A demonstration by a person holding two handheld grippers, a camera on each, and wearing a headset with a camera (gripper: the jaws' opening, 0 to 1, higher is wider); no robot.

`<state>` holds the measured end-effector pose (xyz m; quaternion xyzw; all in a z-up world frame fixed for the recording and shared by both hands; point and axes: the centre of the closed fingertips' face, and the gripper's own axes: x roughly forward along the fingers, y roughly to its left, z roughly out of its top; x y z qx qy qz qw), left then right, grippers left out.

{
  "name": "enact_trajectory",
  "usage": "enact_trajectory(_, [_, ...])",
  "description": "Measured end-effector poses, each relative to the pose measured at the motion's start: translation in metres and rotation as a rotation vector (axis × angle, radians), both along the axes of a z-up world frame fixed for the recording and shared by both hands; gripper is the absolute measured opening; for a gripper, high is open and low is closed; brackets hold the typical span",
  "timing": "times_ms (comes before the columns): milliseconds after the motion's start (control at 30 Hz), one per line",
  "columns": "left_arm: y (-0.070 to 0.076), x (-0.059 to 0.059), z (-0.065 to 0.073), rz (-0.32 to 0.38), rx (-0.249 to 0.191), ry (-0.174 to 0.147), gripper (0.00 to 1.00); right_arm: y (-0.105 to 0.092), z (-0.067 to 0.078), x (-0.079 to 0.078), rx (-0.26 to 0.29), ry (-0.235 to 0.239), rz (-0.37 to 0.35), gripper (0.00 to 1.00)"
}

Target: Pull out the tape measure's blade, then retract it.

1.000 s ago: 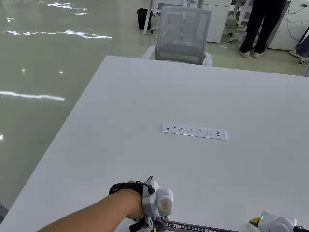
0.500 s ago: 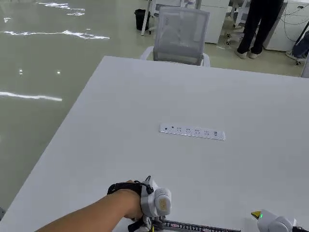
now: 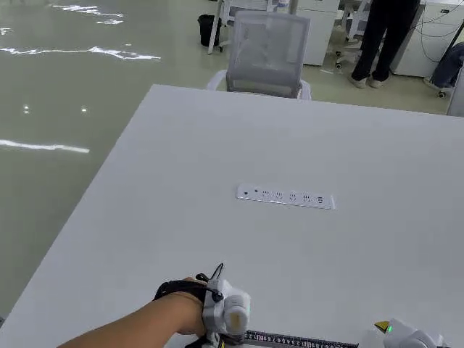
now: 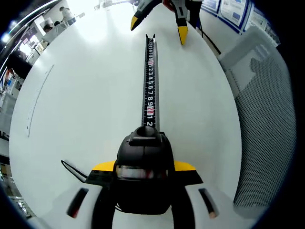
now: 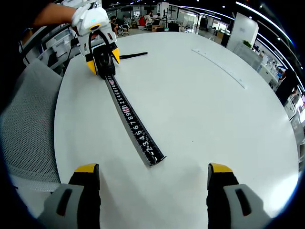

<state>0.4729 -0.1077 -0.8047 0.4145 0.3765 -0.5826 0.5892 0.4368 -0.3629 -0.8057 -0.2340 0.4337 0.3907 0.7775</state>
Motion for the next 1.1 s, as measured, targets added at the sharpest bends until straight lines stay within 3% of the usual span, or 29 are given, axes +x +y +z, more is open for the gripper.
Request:
enact_trajectory(33, [0.0,-0.002,0.001,0.011,-0.007,0.017,0.4,0.0,0.0,0.0,0.001,0.0,-0.003,0.96])
enact_trajectory(167, [0.004,0.005,0.009,0.044,-0.046,0.015,0.47,0.001,0.001,0.002,0.005,-0.004,-0.013,0.96])
enact_trajectory(300, [0.01,0.012,0.015,0.144,-0.089,0.029,0.64,0.005,0.007,0.004,0.008,-0.015,-0.018,0.96])
enact_trajectory(433, [0.02,0.02,0.016,0.212,-0.128,0.009,0.81,0.007,0.009,0.006,0.014,-0.027,-0.027,0.96])
enact_trajectory(533, [0.027,0.02,0.019,0.273,-0.163,0.02,0.89,0.007,0.01,0.006,0.013,-0.037,-0.035,0.96])
enact_trajectory(667, [0.037,0.017,0.023,0.342,-0.241,0.04,0.99,0.005,0.011,0.005,0.026,-0.045,-0.074,0.96])
enact_trajectory(867, [0.064,0.016,0.028,0.428,-0.294,0.026,0.99,-0.002,0.022,0.013,0.08,-0.097,-0.207,0.99])
enact_trajectory(1033, [0.081,0.015,0.035,0.514,-0.364,0.008,0.99,-0.002,0.026,0.006,0.099,-0.115,-0.224,0.98])
enact_trajectory(1100, [0.086,0.016,0.039,0.556,-0.414,-0.002,0.99,0.0,0.028,0.003,0.116,-0.123,-0.243,0.98])
